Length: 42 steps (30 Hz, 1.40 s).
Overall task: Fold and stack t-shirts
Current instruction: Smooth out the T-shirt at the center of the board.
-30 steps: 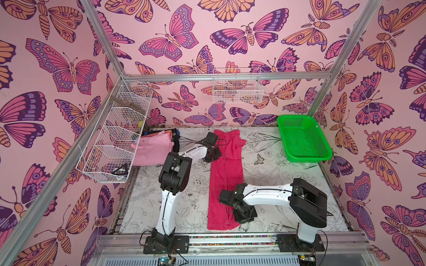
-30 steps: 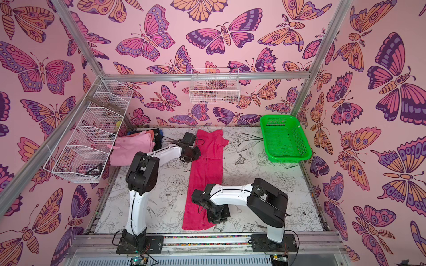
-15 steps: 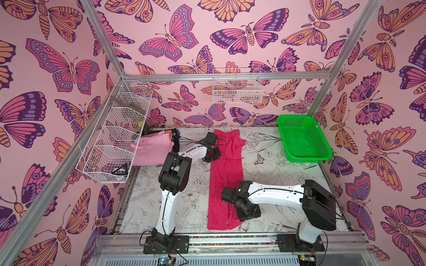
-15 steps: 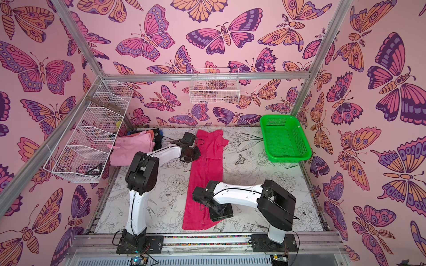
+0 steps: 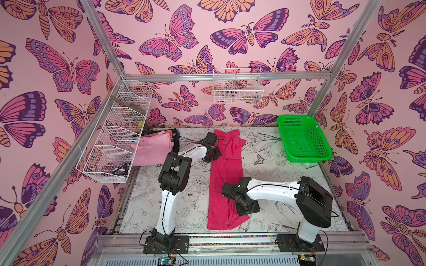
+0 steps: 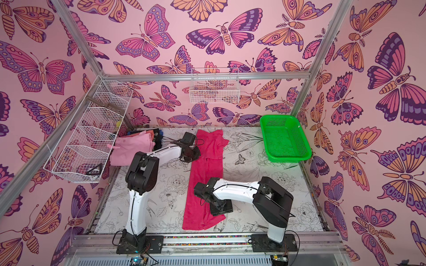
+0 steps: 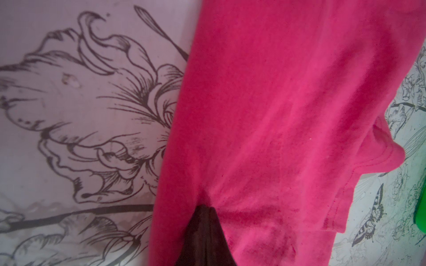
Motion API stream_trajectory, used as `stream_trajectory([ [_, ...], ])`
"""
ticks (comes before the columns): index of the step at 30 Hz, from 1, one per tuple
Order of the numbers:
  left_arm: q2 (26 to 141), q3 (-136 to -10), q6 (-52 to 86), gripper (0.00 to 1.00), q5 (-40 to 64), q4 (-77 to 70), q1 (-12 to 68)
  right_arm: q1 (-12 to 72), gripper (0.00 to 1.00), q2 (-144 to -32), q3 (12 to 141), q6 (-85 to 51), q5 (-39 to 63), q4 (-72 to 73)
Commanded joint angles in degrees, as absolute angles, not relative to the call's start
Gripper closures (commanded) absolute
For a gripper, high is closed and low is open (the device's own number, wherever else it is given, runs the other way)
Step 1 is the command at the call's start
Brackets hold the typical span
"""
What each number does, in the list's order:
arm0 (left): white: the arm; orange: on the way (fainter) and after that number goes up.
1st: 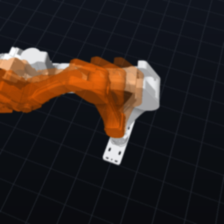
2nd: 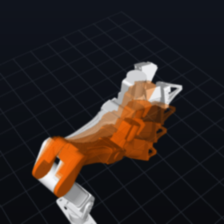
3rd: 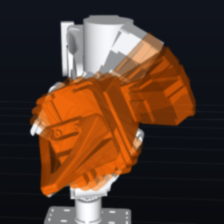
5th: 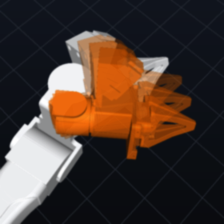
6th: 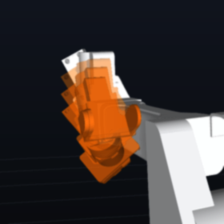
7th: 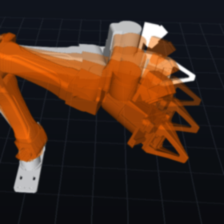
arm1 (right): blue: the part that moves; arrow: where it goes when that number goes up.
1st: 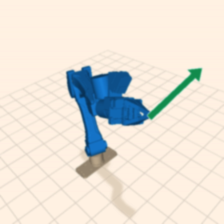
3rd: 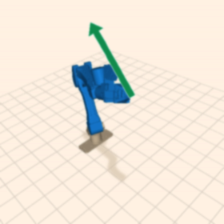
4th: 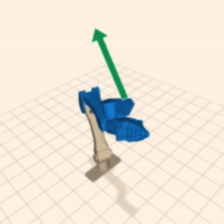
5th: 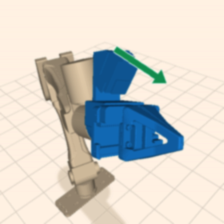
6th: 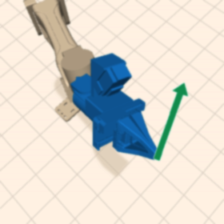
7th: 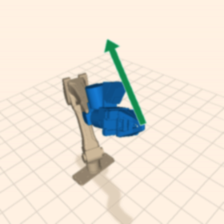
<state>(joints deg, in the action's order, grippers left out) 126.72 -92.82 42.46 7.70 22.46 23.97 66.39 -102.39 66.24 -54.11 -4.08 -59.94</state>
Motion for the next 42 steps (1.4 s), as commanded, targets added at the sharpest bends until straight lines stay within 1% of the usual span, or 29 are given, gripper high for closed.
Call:
stream_trajectory([
  [1,128.26,-90.95,42.1,1.0,7.18,24.69,23.56,66.18,0.45,-103.9,65.72,-52.84,-4.86,-58.43],
  [8,128.62,-91.14,42.17,1.0,7.37,24.69,23.55,66.28,0.45,-101.75,63.94,-53.44,-4.27,-56.4],
  [11,128.73,-91.13,42.28,1.0,7.47,24.69,23.56,66.26,0.48,-101.45,62.48,-53.92,-3.42,-55.1],
  [17,128.67,-91.05,42.19,1.0,7.21,24.7,23.56,66.45,0.51,-101.89,60.91,-53.45,-1.43,-52.33],
  [20,128.85,-90.97,42.21,1.0,7.12,24.69,23.56,66.6,0.6,-102.89,60.73,-53.09,-0.33,-51.47],
  [26,129.11,-90.88,42.21,1.0,6.94,24.69,23.48,67.23,0.82,-104.6,60.99,-52.65,0.63,-51.23],
  [33,129.28,-90.87,42.19,1.0,6.84,24.65,23.38,67.81,0.98,-105.36,61.98,-52.54,0.67,-52.49],
  [34,129.22,-90.83,42.2,1.0,6.86,24.69,23.38,67.93,1.0,-105.43,62.21,-52.55,0.54,-52.79],
  [42,129.59,-90.99,42.28,1.0,7.03,24.64,23.3,70.8,1.0,-105.02,64.78,-54.02,1.1,-58.17],
])
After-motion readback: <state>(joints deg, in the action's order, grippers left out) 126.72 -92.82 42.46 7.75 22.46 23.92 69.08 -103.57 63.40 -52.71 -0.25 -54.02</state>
